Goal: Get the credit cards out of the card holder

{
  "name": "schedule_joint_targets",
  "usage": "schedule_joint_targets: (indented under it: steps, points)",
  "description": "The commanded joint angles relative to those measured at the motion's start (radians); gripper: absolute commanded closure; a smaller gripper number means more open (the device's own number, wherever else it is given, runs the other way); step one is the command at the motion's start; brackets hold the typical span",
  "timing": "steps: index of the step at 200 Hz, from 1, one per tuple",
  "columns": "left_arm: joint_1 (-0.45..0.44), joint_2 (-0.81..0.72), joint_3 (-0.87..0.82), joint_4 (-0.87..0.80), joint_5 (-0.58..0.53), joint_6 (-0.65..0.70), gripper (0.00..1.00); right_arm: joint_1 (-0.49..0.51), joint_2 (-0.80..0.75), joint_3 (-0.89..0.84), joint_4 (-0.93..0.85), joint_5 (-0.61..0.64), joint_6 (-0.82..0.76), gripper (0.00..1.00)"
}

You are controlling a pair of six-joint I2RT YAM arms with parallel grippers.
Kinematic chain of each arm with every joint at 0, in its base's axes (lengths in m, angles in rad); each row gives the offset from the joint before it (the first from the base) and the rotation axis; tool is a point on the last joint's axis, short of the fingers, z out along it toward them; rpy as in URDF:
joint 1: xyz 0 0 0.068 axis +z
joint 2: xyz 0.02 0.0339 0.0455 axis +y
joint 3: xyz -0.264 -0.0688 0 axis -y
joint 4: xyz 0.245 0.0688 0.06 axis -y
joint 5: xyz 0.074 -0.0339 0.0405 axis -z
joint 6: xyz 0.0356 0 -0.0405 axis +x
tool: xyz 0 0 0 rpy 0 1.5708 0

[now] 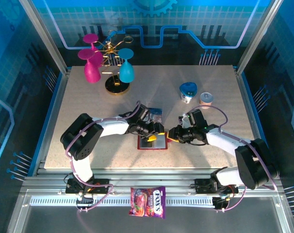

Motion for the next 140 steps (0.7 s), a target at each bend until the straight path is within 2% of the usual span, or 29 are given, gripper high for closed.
schedule_joint_targets:
  steps: [1, 140]
  points:
    - [-0.006, 0.024, 0.016, 0.021, 0.027, -0.018, 0.35, -0.017, -0.017, -0.014, -0.025, 0.006, -0.018, 0.69]
    - [0.001, -0.038, -0.016, 0.01, -0.006, -0.009, 0.36, -0.008, 0.072, 0.027, 0.03, -0.037, -0.002, 0.71]
